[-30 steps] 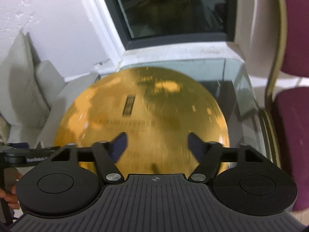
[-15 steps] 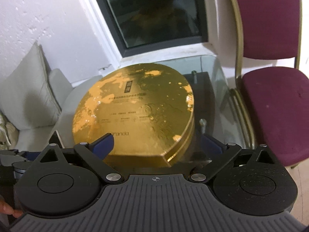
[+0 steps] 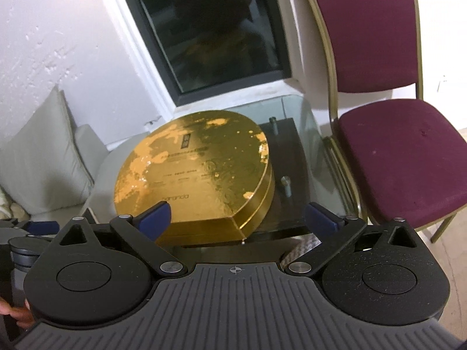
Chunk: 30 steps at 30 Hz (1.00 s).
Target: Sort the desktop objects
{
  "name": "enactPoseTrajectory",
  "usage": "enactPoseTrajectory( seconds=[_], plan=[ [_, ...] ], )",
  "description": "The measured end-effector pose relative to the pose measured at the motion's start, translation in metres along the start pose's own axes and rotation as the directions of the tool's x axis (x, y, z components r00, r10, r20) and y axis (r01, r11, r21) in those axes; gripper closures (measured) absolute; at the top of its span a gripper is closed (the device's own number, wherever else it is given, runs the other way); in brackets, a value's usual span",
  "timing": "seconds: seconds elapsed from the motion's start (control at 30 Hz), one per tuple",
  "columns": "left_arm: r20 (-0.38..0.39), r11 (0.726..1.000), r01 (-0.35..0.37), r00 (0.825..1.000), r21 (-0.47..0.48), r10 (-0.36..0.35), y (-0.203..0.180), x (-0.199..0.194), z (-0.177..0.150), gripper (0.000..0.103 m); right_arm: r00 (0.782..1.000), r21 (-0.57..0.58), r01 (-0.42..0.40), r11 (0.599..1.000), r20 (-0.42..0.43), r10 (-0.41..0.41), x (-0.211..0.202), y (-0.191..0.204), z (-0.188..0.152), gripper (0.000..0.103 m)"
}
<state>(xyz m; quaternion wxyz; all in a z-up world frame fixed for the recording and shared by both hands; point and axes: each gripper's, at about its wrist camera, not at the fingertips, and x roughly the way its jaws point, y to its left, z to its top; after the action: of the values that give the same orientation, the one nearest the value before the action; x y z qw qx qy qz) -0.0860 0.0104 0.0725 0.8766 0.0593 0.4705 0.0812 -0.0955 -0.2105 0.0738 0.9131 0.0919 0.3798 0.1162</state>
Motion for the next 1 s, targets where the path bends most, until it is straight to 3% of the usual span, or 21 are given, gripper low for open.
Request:
enactPoseTrajectory(
  seconds=[0.4, 1.0],
  plan=[
    [0.040, 0.998, 0.005, 0.999, 0.062, -0.007, -0.004, -0.018, -0.004, 0.001, 1.000, -0.028, 0.003, 1.000, 0.021, -0.002, -0.012, 0.014, -0.009, 0.001],
    [0.036, 0.998, 0.005, 0.999, 0.069, -0.008, -0.005, -0.015, 0.001, 0.001, 1.000, -0.008, 0.012, 1.000, 0.015, -0.012, -0.007, 0.006, -0.007, 0.000]
  ],
)
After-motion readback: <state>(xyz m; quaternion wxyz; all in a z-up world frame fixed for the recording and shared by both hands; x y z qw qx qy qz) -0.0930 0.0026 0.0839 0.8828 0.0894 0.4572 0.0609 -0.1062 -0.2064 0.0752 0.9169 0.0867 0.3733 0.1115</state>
